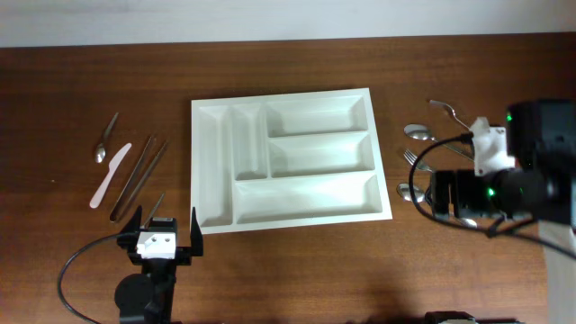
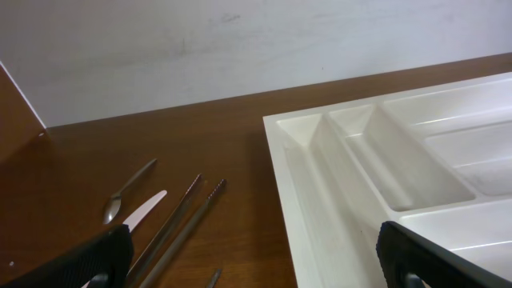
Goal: Pack container
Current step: 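Move the right gripper over the fork on the right side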
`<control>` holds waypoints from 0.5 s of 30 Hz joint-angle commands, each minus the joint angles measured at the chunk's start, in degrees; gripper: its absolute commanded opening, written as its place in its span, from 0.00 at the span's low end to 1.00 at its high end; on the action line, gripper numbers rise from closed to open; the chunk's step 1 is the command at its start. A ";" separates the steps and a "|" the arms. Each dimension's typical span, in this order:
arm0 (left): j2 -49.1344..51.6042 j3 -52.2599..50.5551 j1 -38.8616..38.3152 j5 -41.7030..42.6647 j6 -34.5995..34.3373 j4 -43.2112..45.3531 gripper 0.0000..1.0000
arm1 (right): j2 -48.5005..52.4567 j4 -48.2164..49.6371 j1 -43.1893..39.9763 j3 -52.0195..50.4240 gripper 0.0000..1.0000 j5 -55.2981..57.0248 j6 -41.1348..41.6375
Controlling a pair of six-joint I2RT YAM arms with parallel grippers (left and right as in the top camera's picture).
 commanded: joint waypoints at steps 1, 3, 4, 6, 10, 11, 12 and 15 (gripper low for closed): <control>-0.48 -0.48 -0.22 0.24 -0.70 0.17 0.99 | 2.78 0.90 0.13 1.11 0.99 3.61 -1.27; -0.48 -0.48 -0.22 0.24 -0.70 0.17 0.99 | 4.68 1.55 0.07 1.11 0.99 5.31 -1.22; -0.48 -0.48 -0.22 0.24 -0.70 0.17 0.99 | 5.62 1.92 -0.13 1.14 0.99 5.42 -1.22; -0.48 -0.48 -0.22 0.24 -0.70 0.17 0.99 | 7.39 2.97 -1.01 1.11 0.99 5.44 -1.22; -0.48 -0.48 -0.22 0.24 -0.70 0.17 0.99 | 10.67 6.43 -3.82 1.11 0.99 4.66 -1.18; -0.48 -0.48 -0.22 0.24 -0.70 0.17 0.99 | 11.37 7.54 -4.57 1.11 0.99 3.65 -1.18; -0.48 -0.48 -0.22 0.24 -0.70 0.17 0.99 | 12.17 8.79 -5.31 1.11 0.99 2.23 -1.20; -0.48 -0.48 -0.22 0.24 -0.70 0.17 0.99 | 14.43 12.87 -6.62 1.11 0.99 1.77 -1.20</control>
